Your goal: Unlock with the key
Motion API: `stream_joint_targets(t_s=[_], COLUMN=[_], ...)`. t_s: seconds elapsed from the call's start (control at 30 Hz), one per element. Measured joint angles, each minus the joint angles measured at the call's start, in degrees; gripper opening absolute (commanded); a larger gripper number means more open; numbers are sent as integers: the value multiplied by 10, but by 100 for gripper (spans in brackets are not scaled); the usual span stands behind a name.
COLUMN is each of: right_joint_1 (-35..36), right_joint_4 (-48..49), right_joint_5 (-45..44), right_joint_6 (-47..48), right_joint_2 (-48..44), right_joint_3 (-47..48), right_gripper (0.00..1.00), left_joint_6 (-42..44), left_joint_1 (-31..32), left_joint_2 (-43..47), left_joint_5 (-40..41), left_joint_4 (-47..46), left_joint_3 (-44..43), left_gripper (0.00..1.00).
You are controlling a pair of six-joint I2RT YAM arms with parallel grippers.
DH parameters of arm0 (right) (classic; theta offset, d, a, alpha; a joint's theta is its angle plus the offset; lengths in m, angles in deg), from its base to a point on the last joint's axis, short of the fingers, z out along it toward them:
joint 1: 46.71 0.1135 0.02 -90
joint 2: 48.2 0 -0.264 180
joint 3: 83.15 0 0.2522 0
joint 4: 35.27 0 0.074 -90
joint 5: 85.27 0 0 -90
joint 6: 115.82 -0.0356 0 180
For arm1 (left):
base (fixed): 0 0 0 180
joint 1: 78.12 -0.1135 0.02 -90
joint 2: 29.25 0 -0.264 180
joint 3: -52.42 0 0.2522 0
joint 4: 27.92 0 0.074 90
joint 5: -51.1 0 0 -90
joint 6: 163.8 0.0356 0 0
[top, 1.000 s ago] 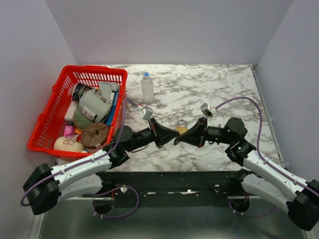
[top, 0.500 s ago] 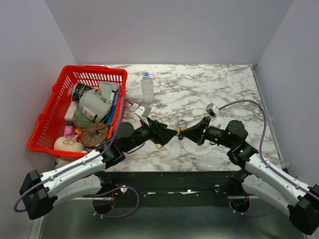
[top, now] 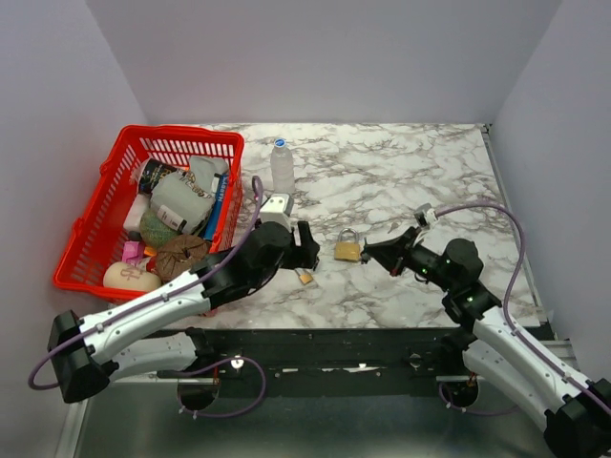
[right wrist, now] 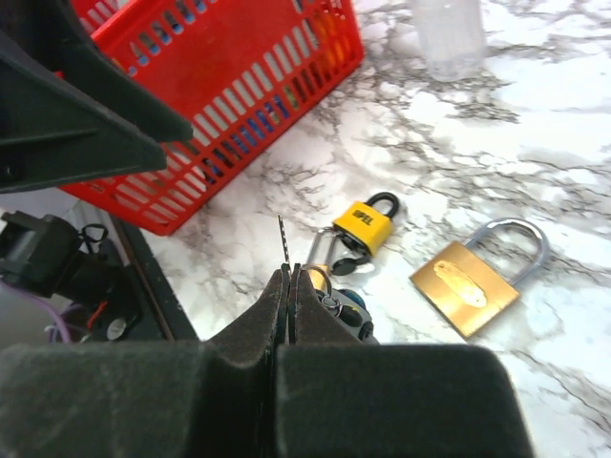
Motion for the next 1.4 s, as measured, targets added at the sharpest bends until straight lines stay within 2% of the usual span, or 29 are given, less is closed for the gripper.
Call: stream_joint_targets(t_s=[0.23, 0.4, 0.6, 1.0, 1.4], right_joint_1=[-32, -33, -33, -33, -33], right_joint_4=[-12, -21, -27, -35, -36], right_joint_5=[-1, -1, 0, 15, 28], right_joint_6=[6, 11, 17, 20, 7], right_joint_2=[-64, -85, -88, -89, -97], right_joint_3=[-20, -20, -20, -20, -20], right_gripper=[1, 1, 1, 1, 1], left_joint_6=[-26, -73, -120, -148, -146], left_joint_1=[34, 36, 36, 26, 19], left_joint_2=[-131, -198, -230, -299, -346], left_joint_5=[33, 33, 33, 22, 10], left_joint_4=[86, 115, 128, 55, -26], left_joint_3=[-82, -79, -52, 9, 1], left_gripper=[83, 72, 66, 61, 61])
